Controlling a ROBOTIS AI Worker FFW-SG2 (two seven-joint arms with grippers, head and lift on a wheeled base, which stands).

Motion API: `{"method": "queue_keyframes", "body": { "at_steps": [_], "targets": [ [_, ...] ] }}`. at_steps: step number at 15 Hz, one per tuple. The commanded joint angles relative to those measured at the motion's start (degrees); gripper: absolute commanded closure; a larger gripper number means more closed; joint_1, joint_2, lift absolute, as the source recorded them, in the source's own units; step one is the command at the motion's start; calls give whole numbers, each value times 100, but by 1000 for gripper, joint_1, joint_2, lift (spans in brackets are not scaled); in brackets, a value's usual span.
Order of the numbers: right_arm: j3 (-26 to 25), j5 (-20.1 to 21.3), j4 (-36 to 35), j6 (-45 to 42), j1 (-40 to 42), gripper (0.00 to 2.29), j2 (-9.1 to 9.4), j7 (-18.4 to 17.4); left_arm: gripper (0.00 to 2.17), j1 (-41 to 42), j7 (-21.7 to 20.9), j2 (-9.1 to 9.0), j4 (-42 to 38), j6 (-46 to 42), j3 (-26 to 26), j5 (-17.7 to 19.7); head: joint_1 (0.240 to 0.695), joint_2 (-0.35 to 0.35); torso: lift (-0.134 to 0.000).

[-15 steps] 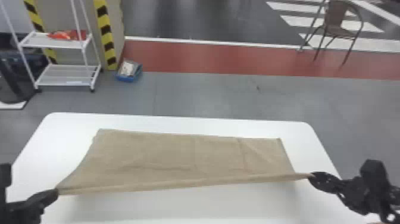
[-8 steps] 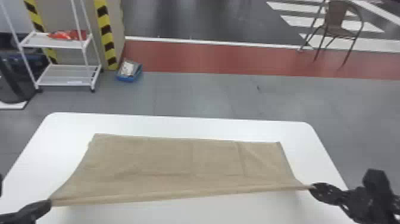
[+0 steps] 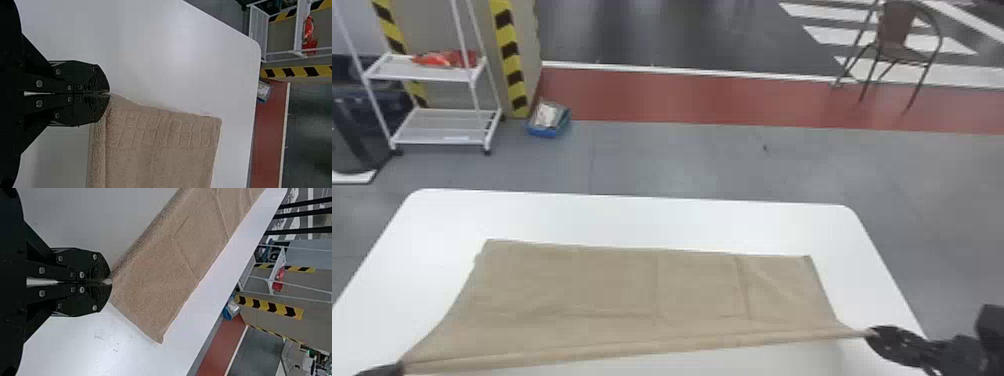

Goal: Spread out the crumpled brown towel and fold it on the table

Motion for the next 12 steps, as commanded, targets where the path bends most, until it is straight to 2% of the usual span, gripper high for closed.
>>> {"method": "queue_keyframes", "body": {
  "at_steps": [1, 6, 9, 12],
  "targets": [
    [-68, -60, -81, 10, 149, 1112, 8, 7, 1706, 116, -4, 0, -112, 73, 14, -17, 695, -155, 0],
    [-77, -104, -222, 186, 141, 1112, 16, 60, 1706, 160, -30, 0, -455, 495, 23, -131, 695, -170, 0],
    [-85, -95, -204, 344, -132, 1109, 16, 60, 1706, 81, -12, -18, -824, 1110, -65, -439, 695, -168, 0],
    [-41, 98, -28, 485, -492, 1109, 8, 51, 1706, -121, 111, -18, -1219, 2288, -214, -659, 695, -169, 0]
  ]
}}
